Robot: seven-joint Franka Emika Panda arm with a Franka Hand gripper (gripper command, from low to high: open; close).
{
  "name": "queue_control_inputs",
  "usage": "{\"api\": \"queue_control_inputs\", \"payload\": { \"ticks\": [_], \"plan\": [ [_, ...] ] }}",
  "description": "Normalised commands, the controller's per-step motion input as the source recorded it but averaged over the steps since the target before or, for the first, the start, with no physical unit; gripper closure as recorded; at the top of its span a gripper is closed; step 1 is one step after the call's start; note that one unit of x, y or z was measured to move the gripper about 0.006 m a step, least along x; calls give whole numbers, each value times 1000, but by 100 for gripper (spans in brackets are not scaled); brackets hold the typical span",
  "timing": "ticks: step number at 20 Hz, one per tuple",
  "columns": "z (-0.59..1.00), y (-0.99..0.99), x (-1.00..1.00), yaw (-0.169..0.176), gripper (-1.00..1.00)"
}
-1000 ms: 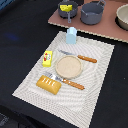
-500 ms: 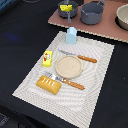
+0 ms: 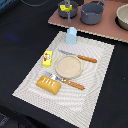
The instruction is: Interact with the objects in diverse but meaningful ways.
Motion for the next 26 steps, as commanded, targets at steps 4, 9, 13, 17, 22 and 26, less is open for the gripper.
{"api": "queue_control_inputs", "payload": {
  "ticks": [4, 9, 13, 17, 22, 26],
  "plan": [
    [114, -75, 903, -1, -100],
    [73, -161, 771, -8, -100],
    [194, -355, 566, 0, -100],
    [463, -389, 286, 1, -100],
    [451, -339, 284, 1, -100],
    [146, -266, 339, 33, -100]
  ]
}}
